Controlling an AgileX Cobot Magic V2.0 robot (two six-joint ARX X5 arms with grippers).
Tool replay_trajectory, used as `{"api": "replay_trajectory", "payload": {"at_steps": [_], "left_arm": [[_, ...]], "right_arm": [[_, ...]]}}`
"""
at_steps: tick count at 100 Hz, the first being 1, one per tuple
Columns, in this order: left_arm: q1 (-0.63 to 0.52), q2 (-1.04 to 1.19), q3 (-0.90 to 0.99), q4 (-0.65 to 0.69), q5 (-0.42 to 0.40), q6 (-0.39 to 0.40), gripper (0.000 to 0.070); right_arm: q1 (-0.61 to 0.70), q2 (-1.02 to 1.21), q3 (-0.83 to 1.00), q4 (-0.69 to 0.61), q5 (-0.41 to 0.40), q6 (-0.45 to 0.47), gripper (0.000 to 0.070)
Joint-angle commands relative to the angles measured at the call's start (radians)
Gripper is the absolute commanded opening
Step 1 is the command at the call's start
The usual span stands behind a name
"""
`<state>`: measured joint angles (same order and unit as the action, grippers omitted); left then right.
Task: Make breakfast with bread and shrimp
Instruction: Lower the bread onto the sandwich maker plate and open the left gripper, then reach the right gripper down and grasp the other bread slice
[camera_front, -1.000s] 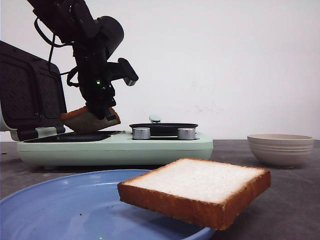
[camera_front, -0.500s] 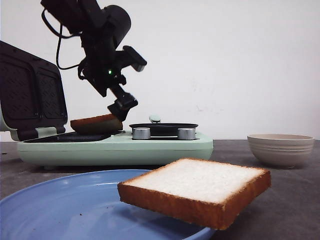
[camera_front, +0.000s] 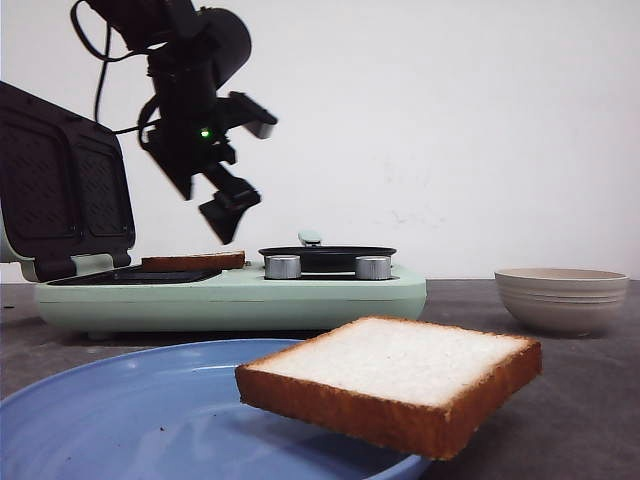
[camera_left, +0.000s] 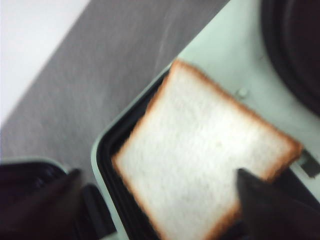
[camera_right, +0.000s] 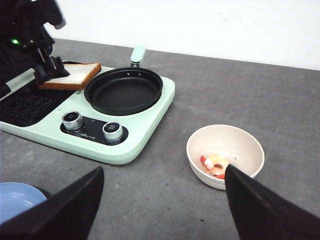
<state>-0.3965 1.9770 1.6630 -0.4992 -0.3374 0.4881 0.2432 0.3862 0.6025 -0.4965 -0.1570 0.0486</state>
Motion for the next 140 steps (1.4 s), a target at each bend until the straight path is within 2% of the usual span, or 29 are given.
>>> {"api": "replay_trajectory", "payload": {"at_steps": [1,5,29,38,43,71,97,119,140], "left_arm": [[-0.007,-0.048,0.02,-0.003,0.07,-0.077,0.0077],[-0.004,-0.074,0.02,-0.007,0.116,-0.088,0.0],[-0.003,-0.267,0.02,-0.012,0.203,-0.219,0.0002],[-0.002,-0.359,0.02,-0.046,0.251,-0.289,0.0002],[0.0,-0.409,0.02,-0.08,0.28,-0.299,0.0002],[0.006,-0.633,0.012,-0.367,0.391,-0.342,0.0003],[-0.028,-0.847,-0.066,-0.386,0.433,-0.431,0.0003],[-0.063,-1.011,-0.216,-0.398,0.439,-0.438,0.0003],[-0.063,-1.115,-0.351,-0.397,0.439,-0.449,0.0003]], "right_arm": [[0.005,0.012,0.013,0.017,0.001,0.002,0.0479],[0.005,0.019,0.013,0.024,0.0,0.012,0.0479],[0.005,0.111,0.013,0.061,-0.009,0.089,0.0477],[0.005,0.158,0.013,0.061,-0.034,0.117,0.0412],[0.005,0.19,0.013,0.061,-0.06,0.137,0.0394],[0.005,0.423,0.013,0.043,-0.266,0.274,0.0394],[0.005,0.621,0.013,0.047,-0.377,0.313,0.0398],[0.005,0.733,0.013,0.047,-0.507,0.315,0.04],[0.005,0.79,0.013,0.055,-0.522,0.275,0.0429]]}}
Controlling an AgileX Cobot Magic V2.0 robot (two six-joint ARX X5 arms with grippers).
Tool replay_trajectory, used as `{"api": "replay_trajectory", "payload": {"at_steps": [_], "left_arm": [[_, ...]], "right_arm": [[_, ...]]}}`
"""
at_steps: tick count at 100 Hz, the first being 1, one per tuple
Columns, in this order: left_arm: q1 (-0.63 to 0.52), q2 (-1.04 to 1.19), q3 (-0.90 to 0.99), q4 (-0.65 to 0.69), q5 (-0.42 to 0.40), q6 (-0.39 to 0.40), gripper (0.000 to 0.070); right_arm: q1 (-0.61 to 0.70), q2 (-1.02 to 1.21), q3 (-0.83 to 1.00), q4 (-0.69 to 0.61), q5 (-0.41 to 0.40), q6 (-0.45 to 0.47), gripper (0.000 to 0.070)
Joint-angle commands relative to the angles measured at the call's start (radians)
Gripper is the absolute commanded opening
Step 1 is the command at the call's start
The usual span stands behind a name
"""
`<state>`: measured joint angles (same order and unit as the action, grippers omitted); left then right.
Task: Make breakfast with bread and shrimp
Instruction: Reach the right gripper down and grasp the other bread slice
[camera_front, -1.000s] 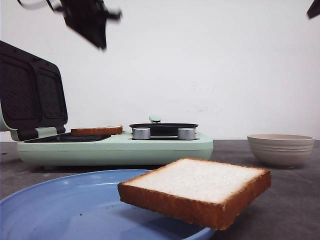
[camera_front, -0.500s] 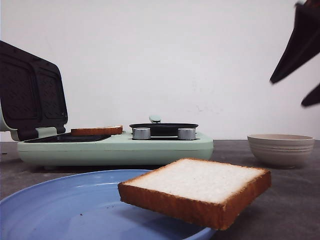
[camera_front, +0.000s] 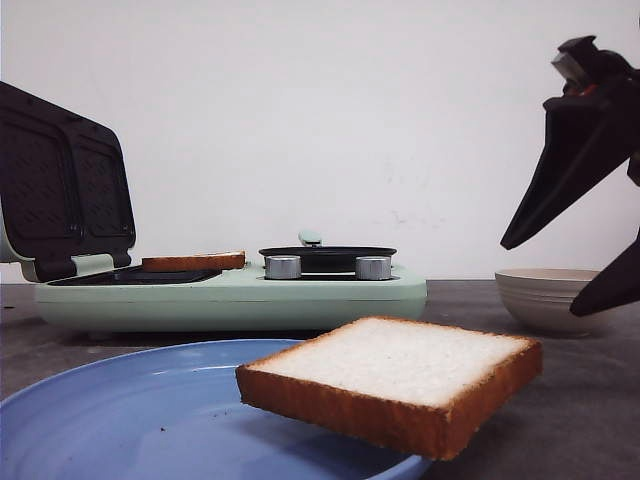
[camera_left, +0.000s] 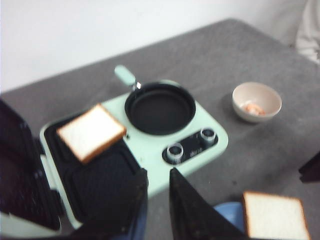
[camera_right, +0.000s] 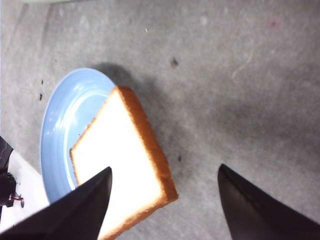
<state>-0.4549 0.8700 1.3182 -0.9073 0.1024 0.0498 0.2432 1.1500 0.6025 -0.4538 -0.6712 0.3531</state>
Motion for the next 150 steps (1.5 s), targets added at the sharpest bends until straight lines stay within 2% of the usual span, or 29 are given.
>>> {"api": "replay_trajectory", "payload": {"at_steps": [1,17,27,39,55,93,112,145,150], "left_arm": [[-0.005,-0.011,-0.011,0.011,-0.001,-0.011,0.0003],[-0.005,-0.037,-0.044,0.013,0.004,-0.017,0.0003],[-0.005,-0.047,-0.044,0.025,0.004,-0.017,0.0002],[-0.005,-0.056,-0.044,0.037,0.003,-0.015,0.0002],[-0.005,-0.062,-0.044,0.04,0.004,-0.013,0.0001],[-0.005,-0.094,-0.044,0.04,0.014,-0.01,0.0001],[-0.005,-0.101,-0.044,0.04,0.015,-0.01,0.0],[-0.005,-0.112,-0.044,0.04,0.014,-0.01,0.0],[-0.005,-0.112,-0.044,0.04,0.014,-0.01,0.0]], "right_arm": [[0.005,0.029,0.013,0.013,-0.01,-0.033,0.0429],[0.005,0.08,0.013,0.039,-0.045,-0.066,0.0436],[0.005,0.117,0.013,0.066,-0.074,-0.066,0.0498],[0.005,0.153,0.013,0.084,-0.097,-0.065,0.0502],[0.005,0.169,0.013,0.087,-0.117,-0.071,0.0544],[0.037,0.212,0.013,0.042,-0.144,-0.134,0.0544],[0.067,0.256,0.013,0.058,-0.21,-0.132,0.0545],[0.096,0.304,0.013,0.084,-0.214,-0.128,0.0542],[0.096,0.304,0.013,0.092,-0.215,-0.123,0.0521]]}}
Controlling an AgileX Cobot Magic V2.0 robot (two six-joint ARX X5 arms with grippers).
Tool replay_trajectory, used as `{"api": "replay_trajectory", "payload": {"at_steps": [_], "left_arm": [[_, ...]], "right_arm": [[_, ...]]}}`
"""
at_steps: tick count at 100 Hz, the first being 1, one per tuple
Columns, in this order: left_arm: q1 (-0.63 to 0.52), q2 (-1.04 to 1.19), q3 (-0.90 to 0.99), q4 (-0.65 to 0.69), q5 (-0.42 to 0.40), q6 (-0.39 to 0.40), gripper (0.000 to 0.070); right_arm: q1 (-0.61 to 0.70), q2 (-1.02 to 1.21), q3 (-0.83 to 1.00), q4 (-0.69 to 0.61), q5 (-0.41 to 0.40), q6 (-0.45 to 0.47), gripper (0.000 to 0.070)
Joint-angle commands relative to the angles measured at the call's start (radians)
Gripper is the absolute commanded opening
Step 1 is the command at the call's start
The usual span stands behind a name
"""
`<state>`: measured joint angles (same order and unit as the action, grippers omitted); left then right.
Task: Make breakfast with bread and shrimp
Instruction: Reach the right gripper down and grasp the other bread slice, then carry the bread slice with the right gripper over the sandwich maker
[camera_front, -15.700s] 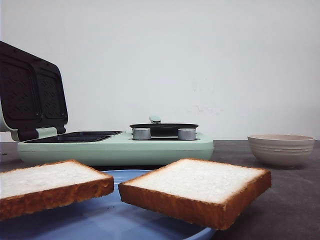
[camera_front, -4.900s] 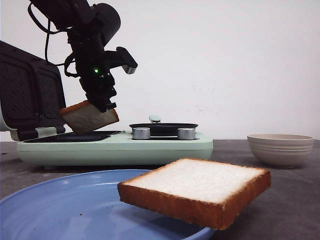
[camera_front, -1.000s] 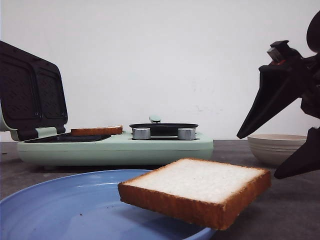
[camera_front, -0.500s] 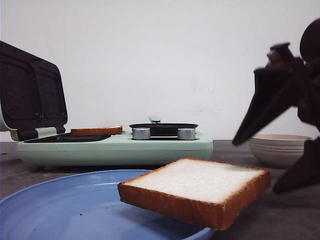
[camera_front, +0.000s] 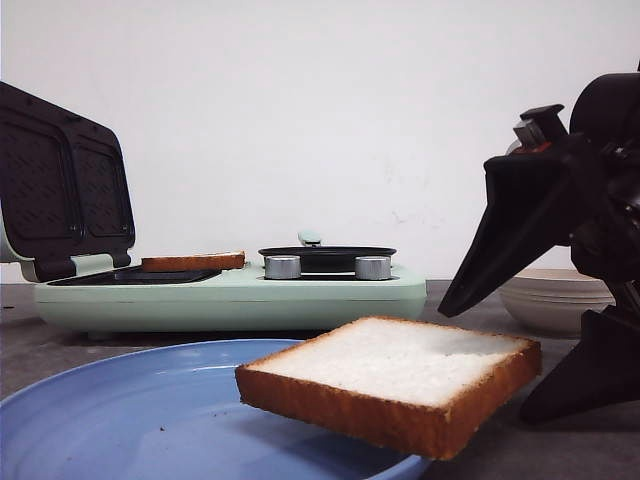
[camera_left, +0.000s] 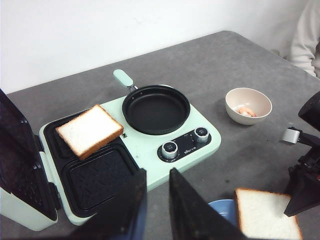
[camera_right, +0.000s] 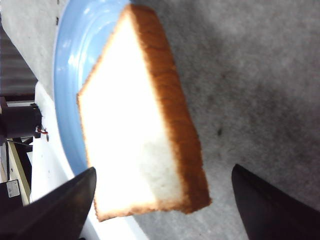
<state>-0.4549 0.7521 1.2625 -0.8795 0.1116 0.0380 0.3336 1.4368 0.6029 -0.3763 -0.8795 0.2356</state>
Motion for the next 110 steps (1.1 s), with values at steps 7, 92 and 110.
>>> {"api": "replay_trajectory", "payload": {"at_steps": [7,92,110], "left_arm": [[-0.005,0.006,0.012,0.012,0.005,0.002,0.0],[-0.005,-0.024,0.012,0.077,0.0,0.01,0.0],[-0.005,-0.037,0.012,0.14,-0.01,0.01,0.0]], "right_arm": [[0.005,0.016,0.012,0.026,-0.006,0.0,0.0426],[0.063,-0.097,0.379,0.407,0.031,0.351,0.0],[0.153,0.056,0.586,0.458,0.233,0.455,0.0]]}}
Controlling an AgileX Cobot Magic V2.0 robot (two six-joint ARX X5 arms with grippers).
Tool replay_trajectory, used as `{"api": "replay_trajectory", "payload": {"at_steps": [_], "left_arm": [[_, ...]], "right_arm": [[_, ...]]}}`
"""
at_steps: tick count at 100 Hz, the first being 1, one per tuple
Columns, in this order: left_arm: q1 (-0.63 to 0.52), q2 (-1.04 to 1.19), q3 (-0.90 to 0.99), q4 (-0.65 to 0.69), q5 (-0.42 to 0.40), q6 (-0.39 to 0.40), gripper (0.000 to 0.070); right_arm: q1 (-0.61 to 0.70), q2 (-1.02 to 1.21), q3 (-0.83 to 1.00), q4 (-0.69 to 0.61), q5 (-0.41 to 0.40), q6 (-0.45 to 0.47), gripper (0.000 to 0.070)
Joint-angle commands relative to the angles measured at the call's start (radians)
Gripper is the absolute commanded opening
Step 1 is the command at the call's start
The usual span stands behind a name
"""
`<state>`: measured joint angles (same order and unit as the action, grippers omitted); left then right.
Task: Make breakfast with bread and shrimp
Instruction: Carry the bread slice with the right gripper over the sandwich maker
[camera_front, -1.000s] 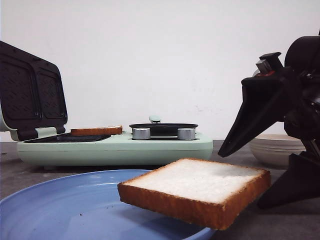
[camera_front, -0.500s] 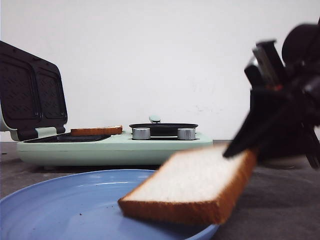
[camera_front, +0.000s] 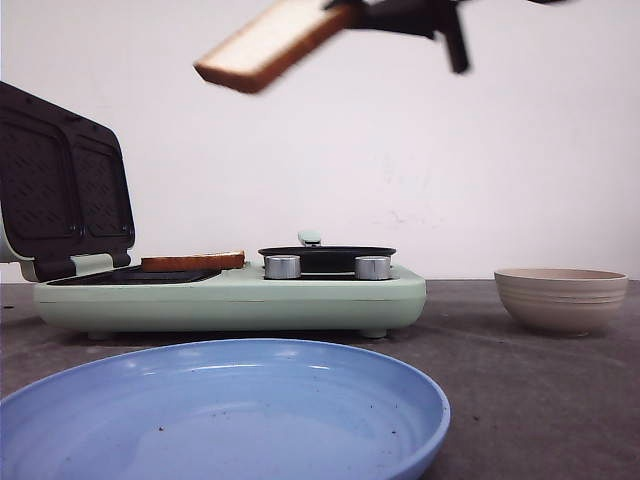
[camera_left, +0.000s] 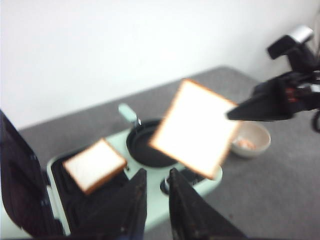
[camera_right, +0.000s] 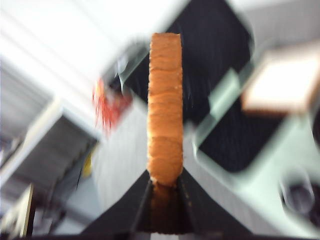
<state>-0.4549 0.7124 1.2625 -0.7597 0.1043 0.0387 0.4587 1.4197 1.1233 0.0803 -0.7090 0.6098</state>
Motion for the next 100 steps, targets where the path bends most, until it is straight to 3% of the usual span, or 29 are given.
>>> {"api": "replay_trajectory", "payload": {"at_steps": [1,24,39,55,100], "left_arm": [[-0.005,0.002,0.012,0.023,-0.003,0.009,0.0],[-0.005,-0.008,0.012,0.049,-0.003,0.001,0.0],[-0.005,-0.024,0.012,0.05,-0.003,0.0,0.0],[-0.005,-0.045,0.012,0.05,-0.003,-0.003,0.0],[-0.006,-0.066,0.012,0.041,-0.002,-0.005,0.0]], "right_arm": [[0.033,0.084,0.077,0.002,0.072,0.087,0.0],[0.145,0.303,0.273,0.013,0.246,0.216,0.0],[0.212,0.381,0.282,0.076,0.315,0.327,0.0],[0.274,0.436,0.282,0.085,0.414,0.384,0.0],[0.309,0.574,0.282,0.182,0.528,0.664,0.0]]}}
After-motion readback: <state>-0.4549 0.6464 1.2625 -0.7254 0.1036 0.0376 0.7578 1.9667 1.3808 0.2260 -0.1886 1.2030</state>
